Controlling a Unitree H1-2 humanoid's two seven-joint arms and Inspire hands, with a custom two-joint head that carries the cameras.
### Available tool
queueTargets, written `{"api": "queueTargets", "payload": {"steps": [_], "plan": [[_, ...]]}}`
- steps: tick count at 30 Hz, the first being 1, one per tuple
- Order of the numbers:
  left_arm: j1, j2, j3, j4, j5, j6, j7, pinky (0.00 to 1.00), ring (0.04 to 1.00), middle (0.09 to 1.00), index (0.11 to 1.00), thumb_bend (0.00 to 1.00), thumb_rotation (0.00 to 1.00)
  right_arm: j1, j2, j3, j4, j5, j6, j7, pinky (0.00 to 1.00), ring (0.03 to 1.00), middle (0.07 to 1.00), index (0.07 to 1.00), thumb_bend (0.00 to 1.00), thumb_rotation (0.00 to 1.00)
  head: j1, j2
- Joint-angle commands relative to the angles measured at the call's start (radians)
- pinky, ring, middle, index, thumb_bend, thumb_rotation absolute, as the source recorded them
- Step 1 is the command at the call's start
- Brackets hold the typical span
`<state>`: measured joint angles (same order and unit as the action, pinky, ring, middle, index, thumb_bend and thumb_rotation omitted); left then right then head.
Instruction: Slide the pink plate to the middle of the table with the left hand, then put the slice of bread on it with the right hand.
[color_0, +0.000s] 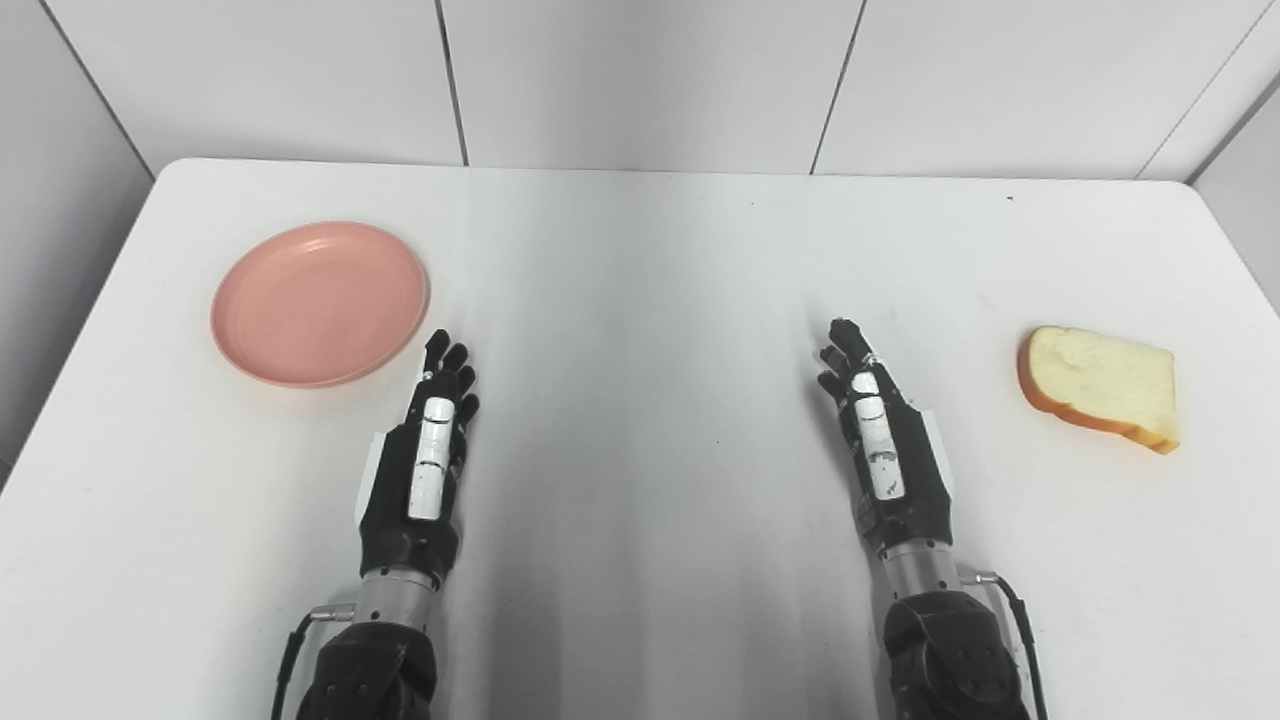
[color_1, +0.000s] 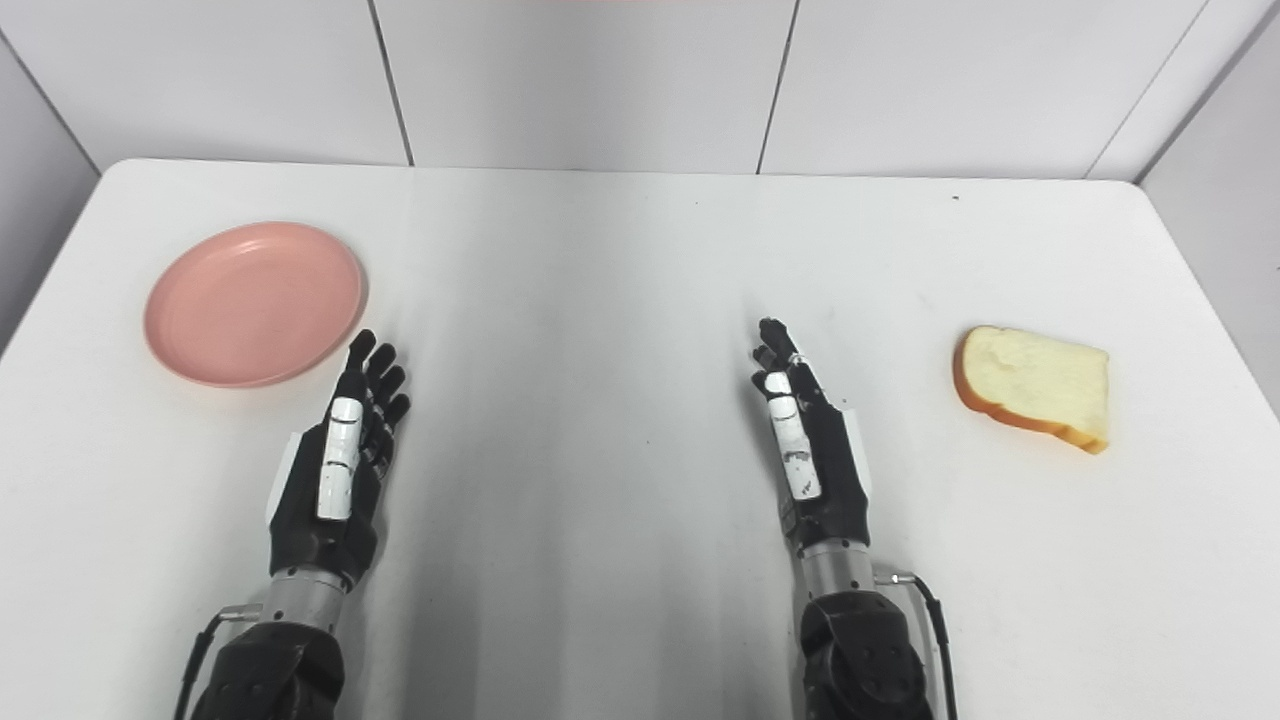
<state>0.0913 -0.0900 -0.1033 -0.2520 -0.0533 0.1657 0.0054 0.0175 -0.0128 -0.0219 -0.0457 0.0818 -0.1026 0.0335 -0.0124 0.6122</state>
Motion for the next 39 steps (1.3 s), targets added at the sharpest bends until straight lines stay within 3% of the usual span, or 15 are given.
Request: {"api": "queueTargets", "payload": {"steps": [1,6,10,18,26,30,36,39], "plan": [[-0.021,-0.016,-0.012,-0.008,0.017,-0.043,0.001,1.00,1.000,0.995,1.000,0.69,0.93,-0.008,-0.012,-0.008,0.013,0.000,-0.031,0.004,0.95,0.930,0.938,0.881,0.80,0.89,0.017,-0.011],[-0.022,-0.032,-0.027,0.029,0.041,-0.074,0.005,1.00,1.000,0.996,1.000,0.70,0.93,-0.006,-0.030,-0.021,0.044,0.027,-0.059,0.019,0.95,0.934,0.937,0.877,0.78,0.89,0.079,-0.047],[-0.026,-0.048,-0.043,0.085,0.069,-0.115,0.011,1.00,0.999,0.995,1.000,0.70,0.94,-0.007,-0.049,-0.038,0.088,0.057,-0.087,0.038,0.96,0.933,0.937,0.879,0.80,0.88,0.145,-0.104],[-0.040,-0.057,-0.046,0.190,0.059,-0.215,0.001,1.00,1.000,1.000,1.000,0.69,0.94,-0.019,-0.074,-0.049,0.177,0.082,-0.156,0.066,0.97,0.941,0.944,0.885,0.78,0.89,0.185,-0.177],[-0.041,-0.052,-0.036,0.235,0.046,-0.284,-0.003,1.00,1.000,1.000,1.000,0.72,0.94,-0.023,-0.068,-0.056,0.215,0.105,-0.177,0.068,0.97,0.932,0.935,0.886,0.78,0.88,0.177,-0.195],[-0.048,-0.063,-0.016,0.217,0.041,-0.354,0.017,1.00,0.984,0.985,1.000,0.75,0.92,-0.022,-0.062,-0.055,0.216,0.107,-0.176,0.069,0.97,0.930,0.934,0.882,0.78,0.88,0.171,-0.193],[-0.131,-0.043,0.064,0.156,0.046,-0.429,0.056,0.88,0.858,0.828,0.877,0.91,0.92,-0.021,-0.049,-0.048,0.216,0.098,-0.182,0.066,0.95,0.916,0.911,0.866,0.77,0.87,0.161,-0.195],[-0.190,-0.023,0.112,0.135,0.045,-0.441,0.069,0.83,0.811,0.781,0.803,0.92,0.93,-0.018,-0.045,-0.045,0.210,0.087,-0.181,0.061,0.93,0.909,0.898,0.859,0.77,0.88,0.156,-0.195]]}}
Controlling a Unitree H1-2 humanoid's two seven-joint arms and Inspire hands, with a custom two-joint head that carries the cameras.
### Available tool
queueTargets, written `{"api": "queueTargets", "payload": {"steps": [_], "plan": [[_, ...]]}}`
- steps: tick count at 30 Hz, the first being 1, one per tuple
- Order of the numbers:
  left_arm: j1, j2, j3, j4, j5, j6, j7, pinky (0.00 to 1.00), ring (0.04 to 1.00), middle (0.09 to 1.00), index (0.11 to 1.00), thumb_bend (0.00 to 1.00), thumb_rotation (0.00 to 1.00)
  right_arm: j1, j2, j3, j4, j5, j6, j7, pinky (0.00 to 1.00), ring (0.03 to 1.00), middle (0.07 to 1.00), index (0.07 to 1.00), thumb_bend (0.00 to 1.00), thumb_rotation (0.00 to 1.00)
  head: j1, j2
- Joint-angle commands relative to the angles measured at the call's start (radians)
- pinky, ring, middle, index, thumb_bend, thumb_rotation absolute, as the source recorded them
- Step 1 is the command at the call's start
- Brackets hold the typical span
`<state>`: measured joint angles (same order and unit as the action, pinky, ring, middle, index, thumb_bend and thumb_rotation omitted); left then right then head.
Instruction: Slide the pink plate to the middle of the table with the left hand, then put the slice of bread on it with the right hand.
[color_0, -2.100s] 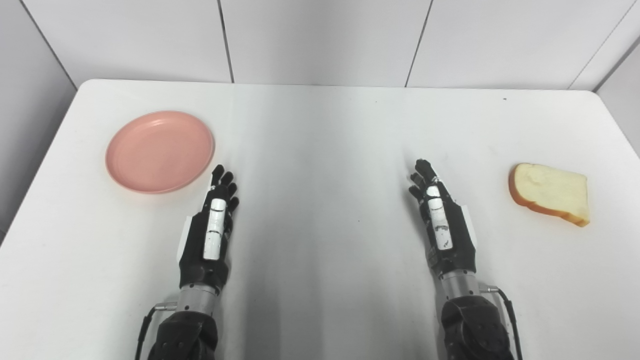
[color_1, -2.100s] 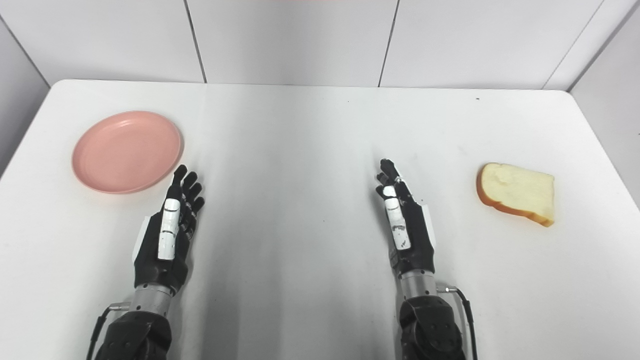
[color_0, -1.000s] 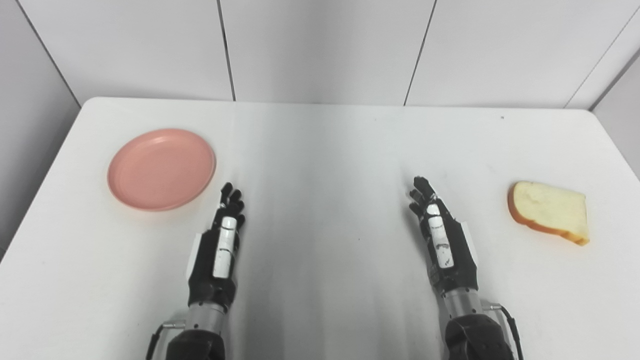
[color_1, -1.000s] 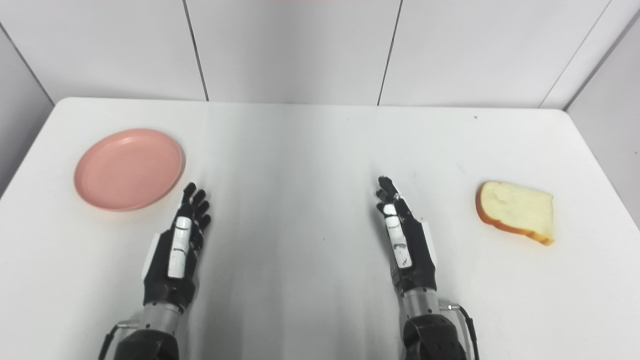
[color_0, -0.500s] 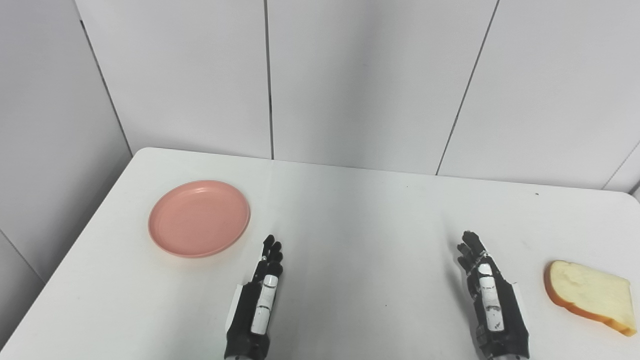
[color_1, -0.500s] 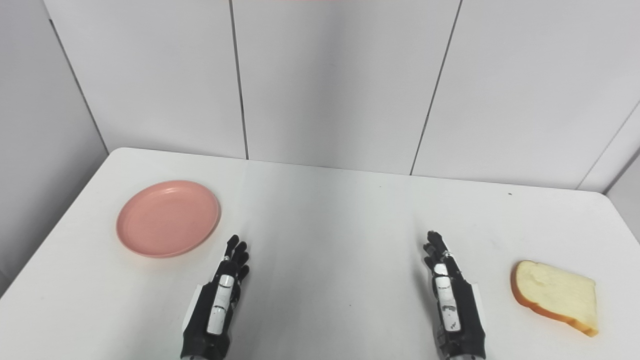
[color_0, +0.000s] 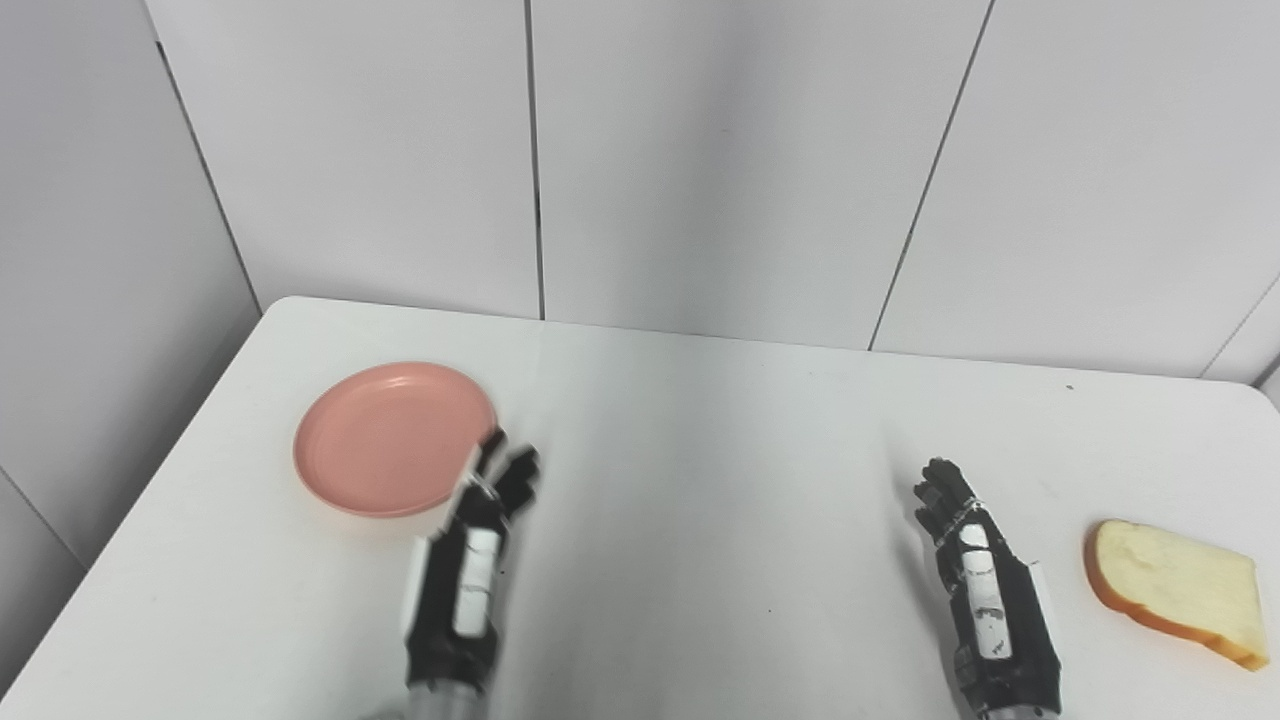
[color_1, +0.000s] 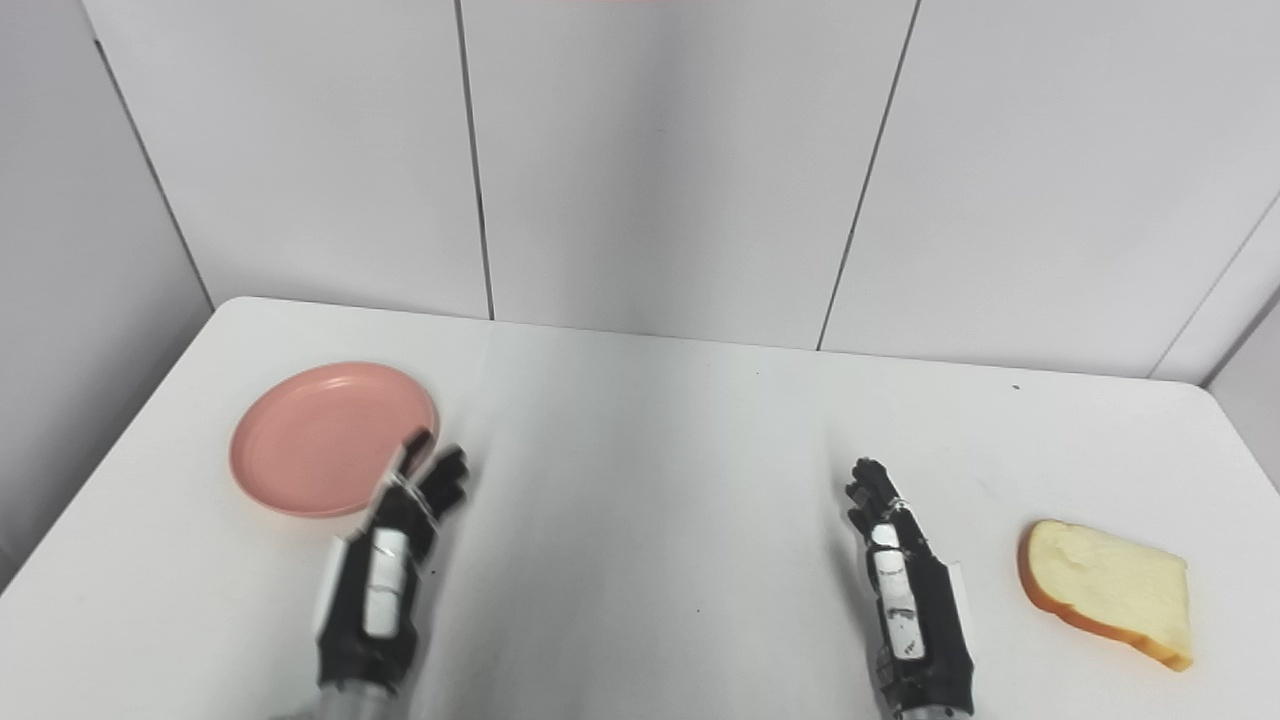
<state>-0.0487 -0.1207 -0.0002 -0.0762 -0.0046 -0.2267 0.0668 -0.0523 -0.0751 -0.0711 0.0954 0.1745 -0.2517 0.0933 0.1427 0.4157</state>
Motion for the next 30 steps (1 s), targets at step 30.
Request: {"api": "queueTargets", "payload": {"steps": [30], "plan": [[-0.548,0.416,0.288,0.364,-0.193,0.038,-0.019,0.72,0.740,0.720,0.689,1.00,0.92,0.049,0.043,0.024,0.062,-0.033,-0.049,-0.006,0.90,0.877,0.839,0.838,0.75,0.88,-0.028,0.023]]}}
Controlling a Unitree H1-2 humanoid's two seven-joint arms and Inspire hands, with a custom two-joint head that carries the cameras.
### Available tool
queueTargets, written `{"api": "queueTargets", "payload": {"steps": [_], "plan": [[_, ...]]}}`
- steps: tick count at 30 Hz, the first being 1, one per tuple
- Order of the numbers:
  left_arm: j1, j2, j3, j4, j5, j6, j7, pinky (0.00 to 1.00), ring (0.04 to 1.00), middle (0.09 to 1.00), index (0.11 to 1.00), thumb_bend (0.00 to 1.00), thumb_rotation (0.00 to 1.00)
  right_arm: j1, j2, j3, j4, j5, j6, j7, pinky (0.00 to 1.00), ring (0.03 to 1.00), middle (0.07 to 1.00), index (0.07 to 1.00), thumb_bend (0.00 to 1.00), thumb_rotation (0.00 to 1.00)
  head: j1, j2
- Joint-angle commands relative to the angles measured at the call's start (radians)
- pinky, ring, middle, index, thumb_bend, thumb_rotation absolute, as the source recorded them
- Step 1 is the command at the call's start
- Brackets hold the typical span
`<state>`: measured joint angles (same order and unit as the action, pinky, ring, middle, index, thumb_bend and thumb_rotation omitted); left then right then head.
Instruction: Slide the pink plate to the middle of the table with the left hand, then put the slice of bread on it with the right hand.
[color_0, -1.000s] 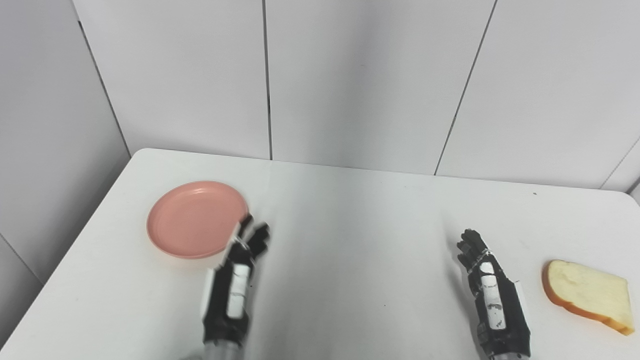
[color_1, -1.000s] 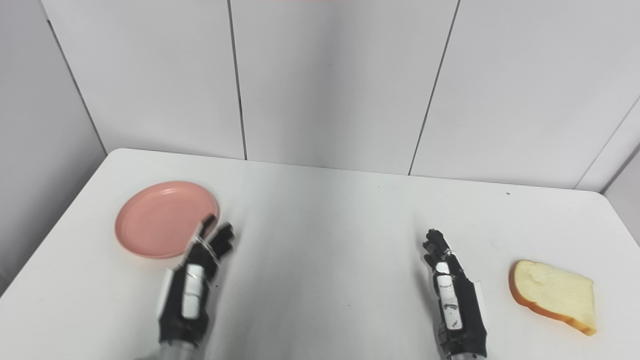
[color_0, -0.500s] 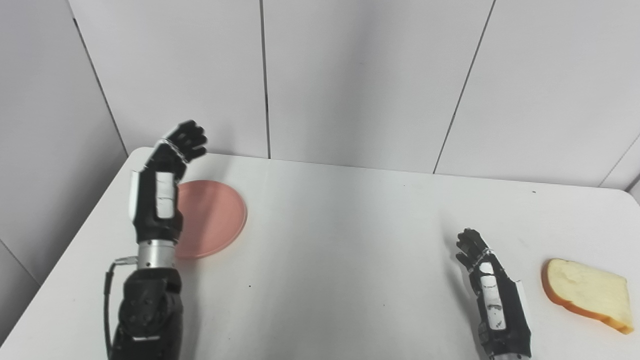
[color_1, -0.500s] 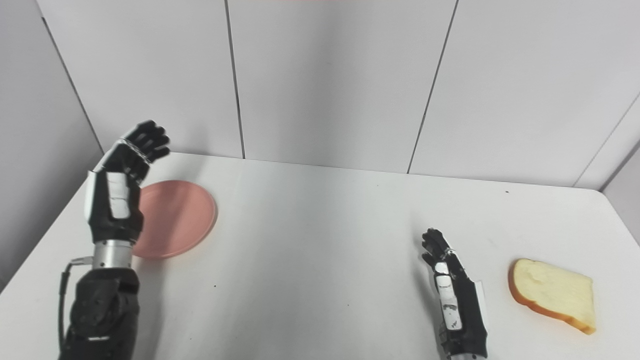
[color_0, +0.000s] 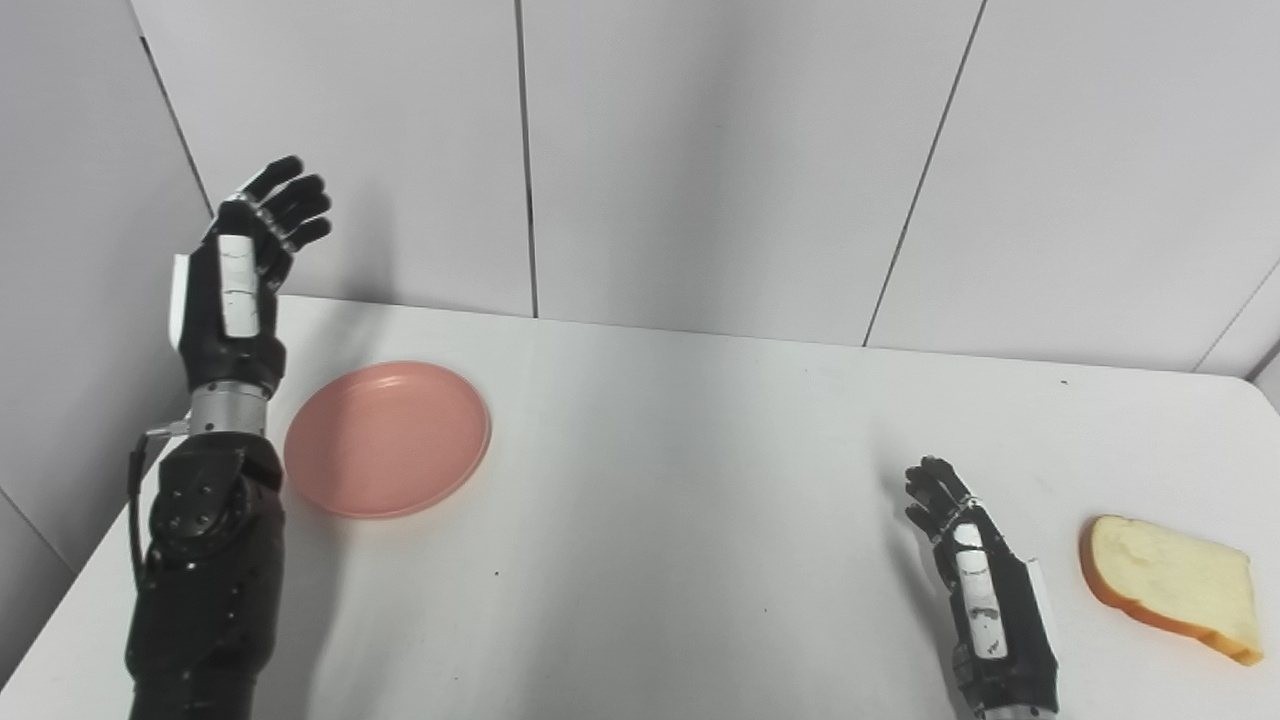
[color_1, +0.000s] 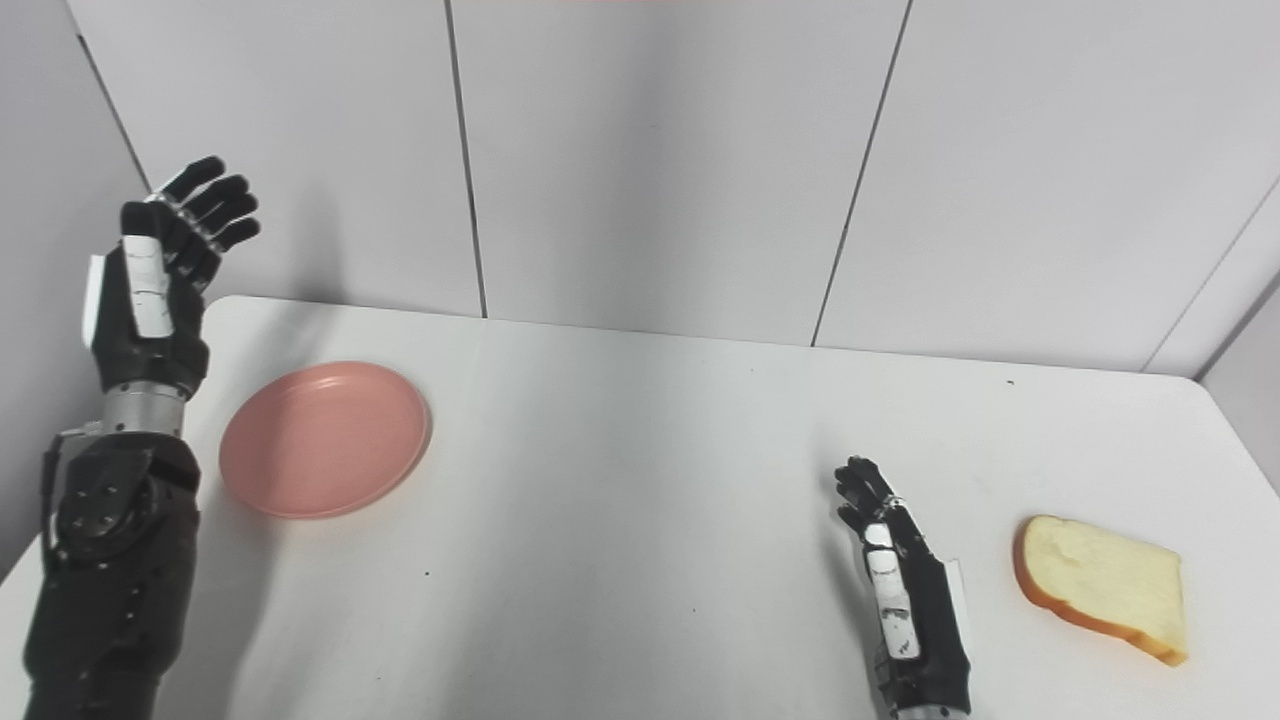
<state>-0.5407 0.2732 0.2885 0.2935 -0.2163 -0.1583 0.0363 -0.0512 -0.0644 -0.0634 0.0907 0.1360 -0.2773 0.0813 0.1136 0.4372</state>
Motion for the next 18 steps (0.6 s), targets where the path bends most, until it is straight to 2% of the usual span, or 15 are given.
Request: {"api": "queueTargets", "payload": {"steps": [1,5,13,18], "plan": [[-0.068,0.032,0.002,0.041,0.029,-0.040,0.018,0.72,0.741,0.719,0.689,1.00,0.92,0.048,0.032,0.017,0.065,0.002,-0.023,0.005,0.90,0.876,0.837,0.839,0.74,0.88,-0.003,0.003],[-0.098,0.055,0.008,0.176,0.049,-0.067,0.035,0.72,0.731,0.733,0.707,1.00,0.92,0.050,0.033,0.018,0.059,-0.002,-0.023,0.003,0.88,0.862,0.826,0.841,0.74,0.89,-0.007,0.007],[-0.097,0.056,0.014,0.269,0.041,-0.068,0.040,0.69,0.746,0.764,0.748,1.00,0.92,0.053,0.034,0.017,0.051,-0.001,-0.015,0.002,0.86,0.843,0.804,0.835,0.77,0.89,-0.007,0.015],[-0.094,0.061,-0.001,0.362,0.075,-0.144,0.051,0.75,0.745,0.755,0.763,1.00,0.92,0.054,0.033,0.013,0.048,0.008,-0.007,0.004,0.86,0.839,0.798,0.848,0.78,0.89,-0.009,0.019]]}}
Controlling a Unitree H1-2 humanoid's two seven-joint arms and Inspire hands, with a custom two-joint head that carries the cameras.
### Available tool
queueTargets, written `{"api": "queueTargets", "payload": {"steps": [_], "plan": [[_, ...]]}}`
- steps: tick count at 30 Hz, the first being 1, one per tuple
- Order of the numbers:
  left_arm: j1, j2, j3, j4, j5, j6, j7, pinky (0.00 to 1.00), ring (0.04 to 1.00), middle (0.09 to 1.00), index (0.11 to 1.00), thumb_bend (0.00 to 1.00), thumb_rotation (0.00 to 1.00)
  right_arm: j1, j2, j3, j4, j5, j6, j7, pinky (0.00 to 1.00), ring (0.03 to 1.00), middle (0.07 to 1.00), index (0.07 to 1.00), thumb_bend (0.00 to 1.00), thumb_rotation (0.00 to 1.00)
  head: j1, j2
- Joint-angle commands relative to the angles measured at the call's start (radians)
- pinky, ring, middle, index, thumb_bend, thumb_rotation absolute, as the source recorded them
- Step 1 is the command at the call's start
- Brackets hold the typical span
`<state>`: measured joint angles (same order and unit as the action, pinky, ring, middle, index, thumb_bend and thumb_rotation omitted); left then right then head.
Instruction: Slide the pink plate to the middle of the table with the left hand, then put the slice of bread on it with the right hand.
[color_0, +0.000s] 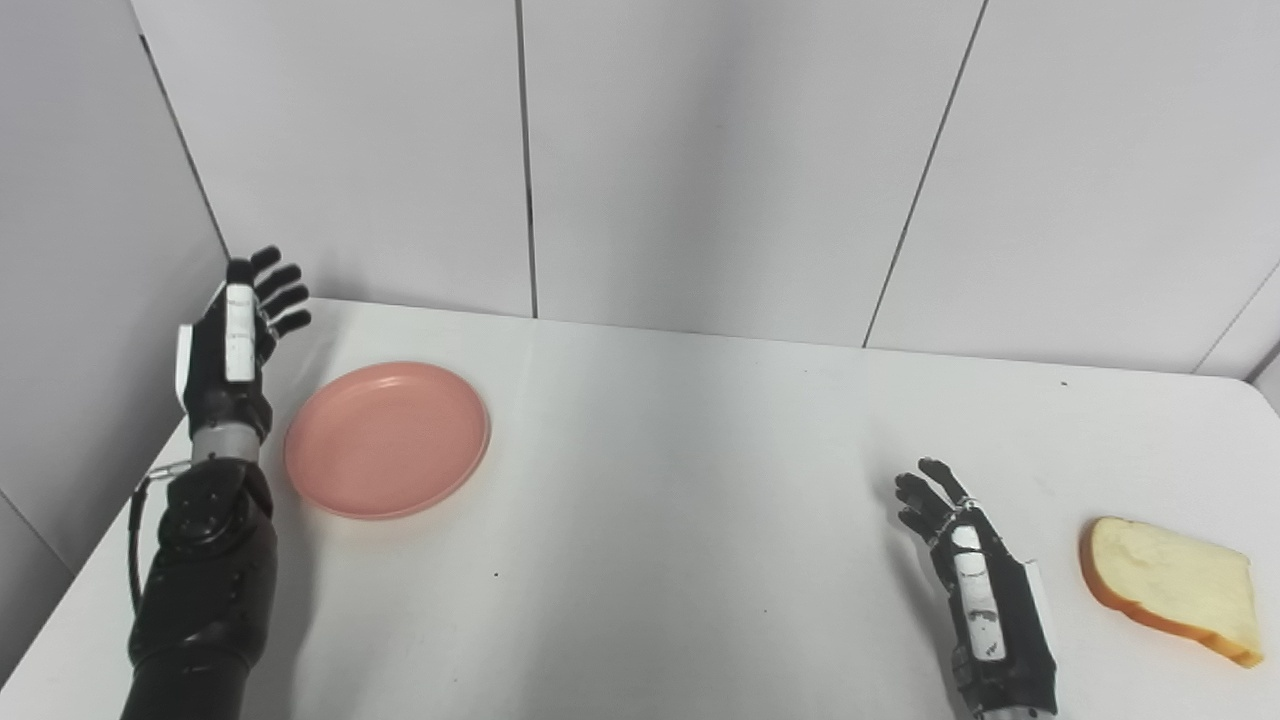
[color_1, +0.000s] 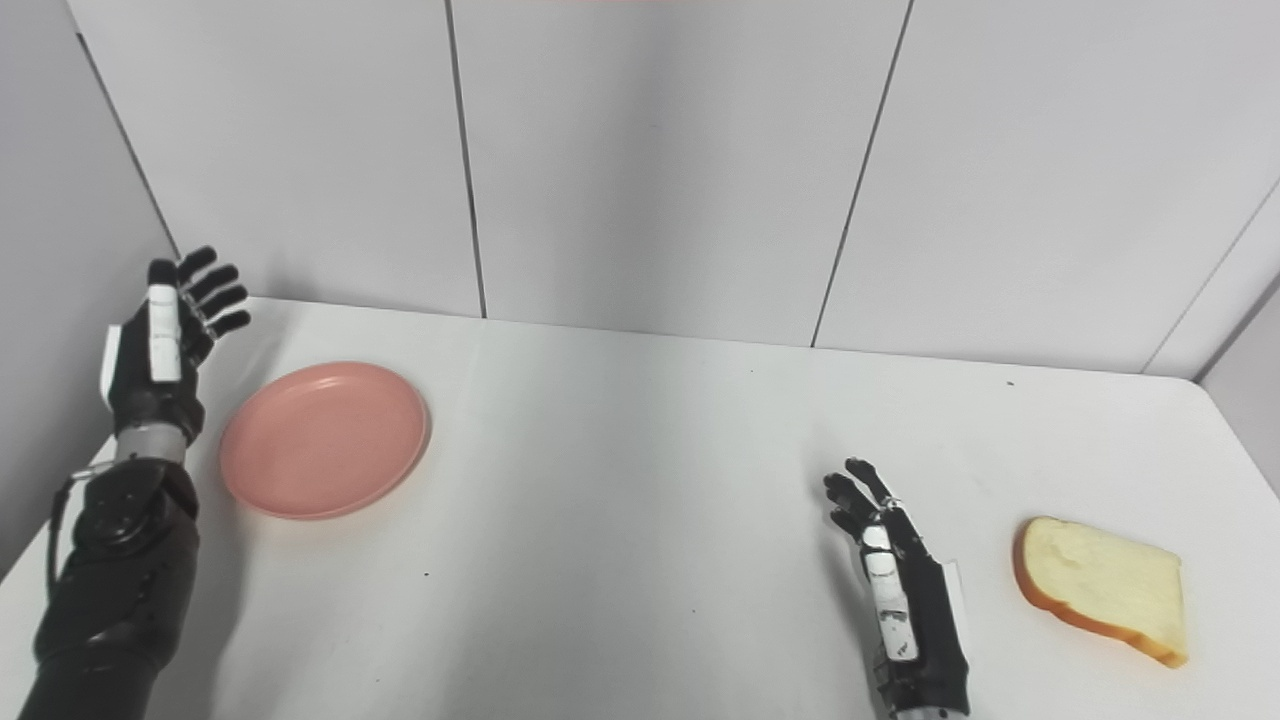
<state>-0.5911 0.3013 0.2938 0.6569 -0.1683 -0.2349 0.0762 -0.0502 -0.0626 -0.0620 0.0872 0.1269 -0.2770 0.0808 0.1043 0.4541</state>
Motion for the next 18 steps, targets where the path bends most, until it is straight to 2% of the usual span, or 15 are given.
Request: {"api": "queueTargets", "payload": {"steps": [1,5,8,12,14,18], "plan": [[-0.042,0.034,-0.011,0.020,0.038,-0.084,0.019,0.75,0.743,0.753,0.763,1.00,0.92,0.054,0.031,0.011,0.051,0.018,-0.007,0.005,0.86,0.838,0.798,0.849,0.78,0.89,0.000,0.002],[-0.049,0.045,-0.023,0.122,0.065,-0.173,0.024,0.77,0.741,0.746,0.756,0.99,0.93,0.056,0.033,0.008,0.044,0.027,-0.001,0.003,0.85,0.830,0.789,0.844,0.80,0.89,-0.001,0.007],[-0.062,0.056,-0.027,0.204,0.060,-0.225,0.004,0.78,0.756,0.757,0.765,0.97,0.92,0.057,0.033,0.008,0.038,0.032,0.005,0.002,0.85,0.831,0.786,0.842,0.80,0.88,-0.002,0.010],[-0.056,0.054,-0.032,0.241,0.070,-0.227,0.021,0.76,0.776,0.775,0.774,0.96,0.93,0.057,0.032,0.007,0.036,0.033,0.006,0.001,0.85,0.829,0.786,0.843,0.79,0.89,-0.002,0.013],[-0.052,0.051,-0.030,0.256,0.067,-0.224,0.030,0.78,0.783,0.777,0.766,0.97,0.92,0.058,0.032,0.005,0.035,0.034,0.007,0.001,0.85,0.828,0.787,0.838,0.79,0.88,-0.002,0.014],[-0.038,0.046,-0.032,0.254,0.057,-0.226,0.016,0.78,0.780,0.780,0.778,0.95,0.91,0.058,0.033,0.001,0.035,0.040,0.012,0.000,0.84,0.827,0.786,0.831,0.80,0.87,-0.002,0.015]]}}
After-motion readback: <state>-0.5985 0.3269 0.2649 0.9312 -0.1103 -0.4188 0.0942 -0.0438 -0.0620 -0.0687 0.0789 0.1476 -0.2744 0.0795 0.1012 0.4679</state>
